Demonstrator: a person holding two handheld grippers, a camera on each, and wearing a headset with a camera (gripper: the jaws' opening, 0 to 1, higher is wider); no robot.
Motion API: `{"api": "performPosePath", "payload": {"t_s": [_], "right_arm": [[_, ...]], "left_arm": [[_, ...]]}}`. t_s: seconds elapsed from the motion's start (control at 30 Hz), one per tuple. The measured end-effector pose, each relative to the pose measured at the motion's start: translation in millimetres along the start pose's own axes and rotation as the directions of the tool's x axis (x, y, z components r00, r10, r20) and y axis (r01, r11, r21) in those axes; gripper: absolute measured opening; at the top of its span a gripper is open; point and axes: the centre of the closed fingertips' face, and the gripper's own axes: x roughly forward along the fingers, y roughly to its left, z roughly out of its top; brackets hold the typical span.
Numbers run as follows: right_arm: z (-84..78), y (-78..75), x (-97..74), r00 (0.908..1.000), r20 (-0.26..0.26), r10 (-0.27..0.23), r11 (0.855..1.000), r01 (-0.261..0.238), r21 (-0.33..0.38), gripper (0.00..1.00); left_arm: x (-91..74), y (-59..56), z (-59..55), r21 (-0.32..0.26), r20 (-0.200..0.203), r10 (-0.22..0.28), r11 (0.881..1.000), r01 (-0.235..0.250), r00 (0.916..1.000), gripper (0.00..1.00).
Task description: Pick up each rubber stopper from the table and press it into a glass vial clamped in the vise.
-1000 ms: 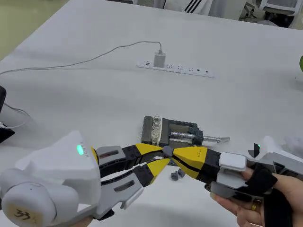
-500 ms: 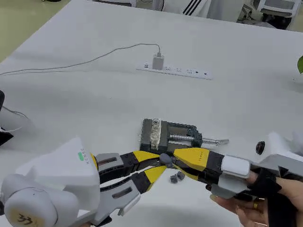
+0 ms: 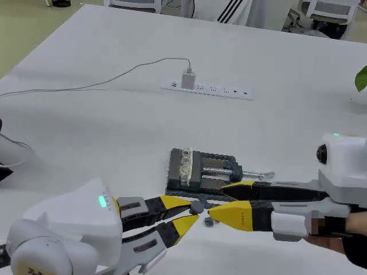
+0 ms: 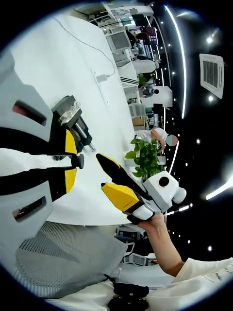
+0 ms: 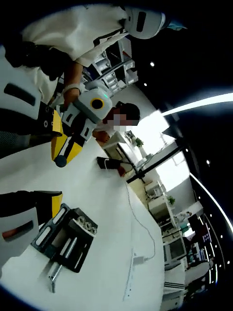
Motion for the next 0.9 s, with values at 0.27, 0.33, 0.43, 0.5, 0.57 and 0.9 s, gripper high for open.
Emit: {"api": "performPosePath", "payload": {"t_s": [0.27, 0.33, 0.43, 0.5, 0.57, 0.9], "right_arm": [[-1.2, -2.6, -4.0, 0.9867, -0.159, -0.033, 0.962, -0.012, -0.274, 0.39], [-6.2, -4.1, -4.5, 0.9754, -0.215, -0.048, 0.938, -0.030, -0.345, 0.38], [-11.2, -3.8, -2.8, 0.9618, -0.268, -0.058, 0.908, -0.061, -0.414, 0.36], [-13.3, -2.5, -0.9, 0.9566, -0.286, -0.057, 0.898, -0.076, -0.434, 0.34], [-17.5, -3.5, 0.1, 0.9455, -0.319, -0.064, 0.878, -0.099, -0.468, 0.32], [-37.2, -5.2, 4.6, 0.8861, -0.456, -0.086, 0.794, -0.215, -0.568, 0.20]], "left_arm": [[4.7, -5.5, -3.2, 0.005, -0.020, -0.031, 0.999, 0.031, 0.9993, 0.05], [5.9, -7.0, -3.7, 0.007, -0.024, -0.038, 0.999, 0.038, 0.9990, 0.05], [7.3, -9.7, -4.5, 0.008, -0.029, -0.050, 0.999, 0.050, 0.9983, 0.05], [8.1, -11.5, -5.4, 0.011, -0.034, -0.056, 0.998, 0.057, 0.9978, 0.05], [8.9, -13.8, -6.4, 0.017, -0.041, -0.065, 0.998, 0.065, 0.9971, 0.05], [11.3, -22.5, -11.5, 0.025, -0.061, -0.101, 0.994, 0.103, 0.9930, 0.05]]}}
